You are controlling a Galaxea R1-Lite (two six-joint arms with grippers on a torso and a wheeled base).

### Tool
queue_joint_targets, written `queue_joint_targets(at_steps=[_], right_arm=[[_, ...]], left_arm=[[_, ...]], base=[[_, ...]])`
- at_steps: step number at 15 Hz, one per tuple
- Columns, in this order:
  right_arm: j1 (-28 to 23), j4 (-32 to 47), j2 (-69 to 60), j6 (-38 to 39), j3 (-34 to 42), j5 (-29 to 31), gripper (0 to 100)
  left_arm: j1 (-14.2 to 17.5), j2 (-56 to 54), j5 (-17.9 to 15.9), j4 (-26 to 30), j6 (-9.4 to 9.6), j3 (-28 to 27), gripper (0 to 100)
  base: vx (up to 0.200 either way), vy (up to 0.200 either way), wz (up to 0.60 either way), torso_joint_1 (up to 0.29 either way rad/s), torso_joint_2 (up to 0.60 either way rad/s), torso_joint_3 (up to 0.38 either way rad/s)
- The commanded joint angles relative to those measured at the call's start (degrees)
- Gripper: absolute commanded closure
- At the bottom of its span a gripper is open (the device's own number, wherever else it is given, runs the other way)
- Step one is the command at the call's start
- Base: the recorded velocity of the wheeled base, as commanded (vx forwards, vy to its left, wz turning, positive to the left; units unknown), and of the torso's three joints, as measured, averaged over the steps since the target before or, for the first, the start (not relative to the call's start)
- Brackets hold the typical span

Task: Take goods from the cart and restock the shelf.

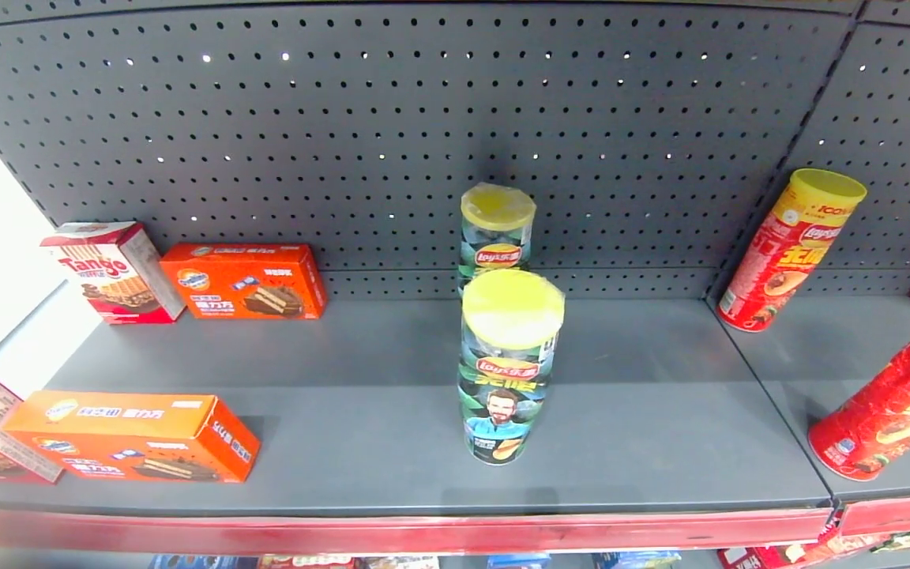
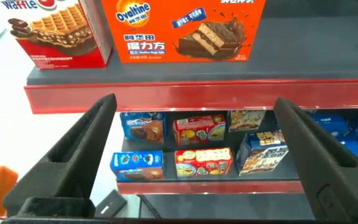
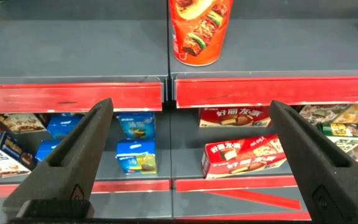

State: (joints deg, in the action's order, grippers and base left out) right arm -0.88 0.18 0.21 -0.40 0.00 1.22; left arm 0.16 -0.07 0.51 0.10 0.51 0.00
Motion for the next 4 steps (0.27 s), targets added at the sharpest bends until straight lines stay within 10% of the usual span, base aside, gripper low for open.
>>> queue_joint_targets(at_steps=[1,4], right_arm=[[0.00,-0.01,0.06,0.05,0.00,0.01,0],[0.00,-0.01,0.14,0.05,0.00,0.01,0]], left_arm=[[0.02,0.16,0.02,-0.01,0.02,0.00,0],[0.02,0.16,0.02,-0.01,0.02,0.00,0]], base=[[0.000,0.000,0.00,0.000,0.00,0.000],[0.000,0.000,0.00,0.000,0.00,0.000]])
